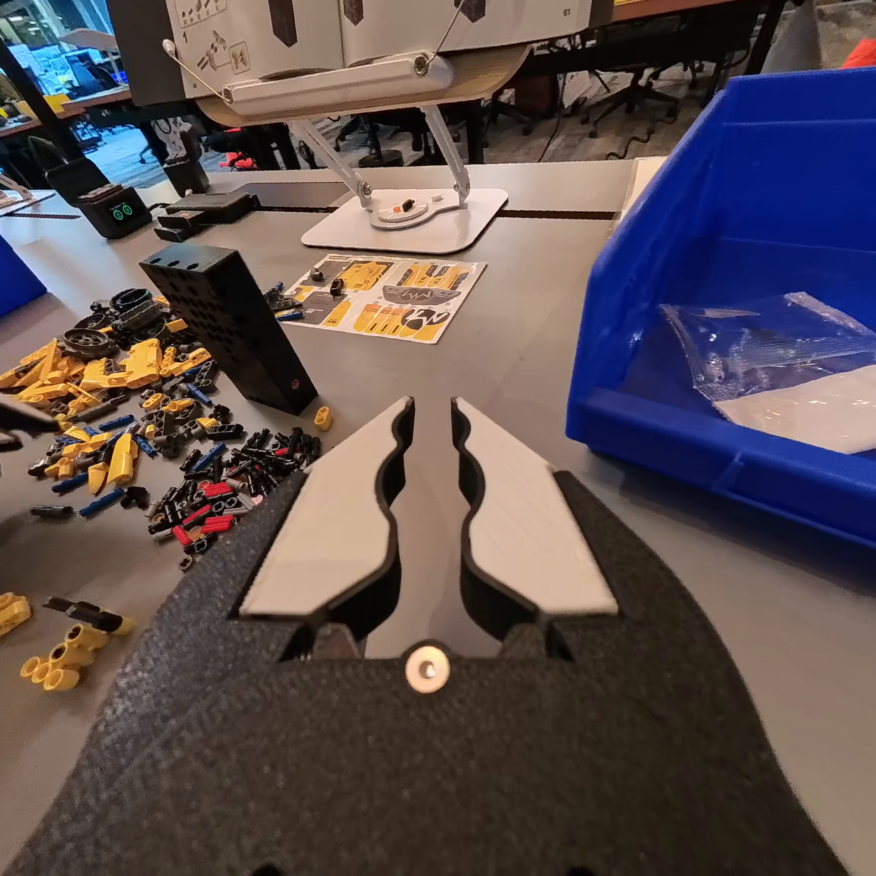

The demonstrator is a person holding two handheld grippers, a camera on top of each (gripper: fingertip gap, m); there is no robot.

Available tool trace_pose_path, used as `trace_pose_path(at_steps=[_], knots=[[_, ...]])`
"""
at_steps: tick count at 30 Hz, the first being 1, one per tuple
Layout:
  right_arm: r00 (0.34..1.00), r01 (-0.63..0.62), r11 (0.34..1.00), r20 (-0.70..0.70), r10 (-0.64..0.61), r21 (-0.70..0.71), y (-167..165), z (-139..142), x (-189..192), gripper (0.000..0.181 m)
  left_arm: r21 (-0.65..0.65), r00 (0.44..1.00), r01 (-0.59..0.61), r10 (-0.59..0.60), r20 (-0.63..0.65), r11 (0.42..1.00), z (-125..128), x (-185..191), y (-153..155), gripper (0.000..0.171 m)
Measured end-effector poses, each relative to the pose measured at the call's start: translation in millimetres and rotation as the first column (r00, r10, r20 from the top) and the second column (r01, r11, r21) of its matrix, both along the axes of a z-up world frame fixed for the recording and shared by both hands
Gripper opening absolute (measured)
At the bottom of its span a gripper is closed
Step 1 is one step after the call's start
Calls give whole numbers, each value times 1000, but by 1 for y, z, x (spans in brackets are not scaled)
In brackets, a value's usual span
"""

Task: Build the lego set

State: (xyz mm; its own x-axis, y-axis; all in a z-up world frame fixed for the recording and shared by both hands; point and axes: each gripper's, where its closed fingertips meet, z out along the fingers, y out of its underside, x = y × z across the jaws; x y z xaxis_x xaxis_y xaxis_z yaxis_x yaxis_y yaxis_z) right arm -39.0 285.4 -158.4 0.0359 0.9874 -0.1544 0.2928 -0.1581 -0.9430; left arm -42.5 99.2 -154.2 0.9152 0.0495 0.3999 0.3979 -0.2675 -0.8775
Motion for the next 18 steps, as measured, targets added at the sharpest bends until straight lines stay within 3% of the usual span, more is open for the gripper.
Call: trace_pose_path(at_steps=[18], knots=[[999,-32,994,-24,30,-106,3,1,0,15,1,999,24,-24,37,1000,-1,1,1,14]])
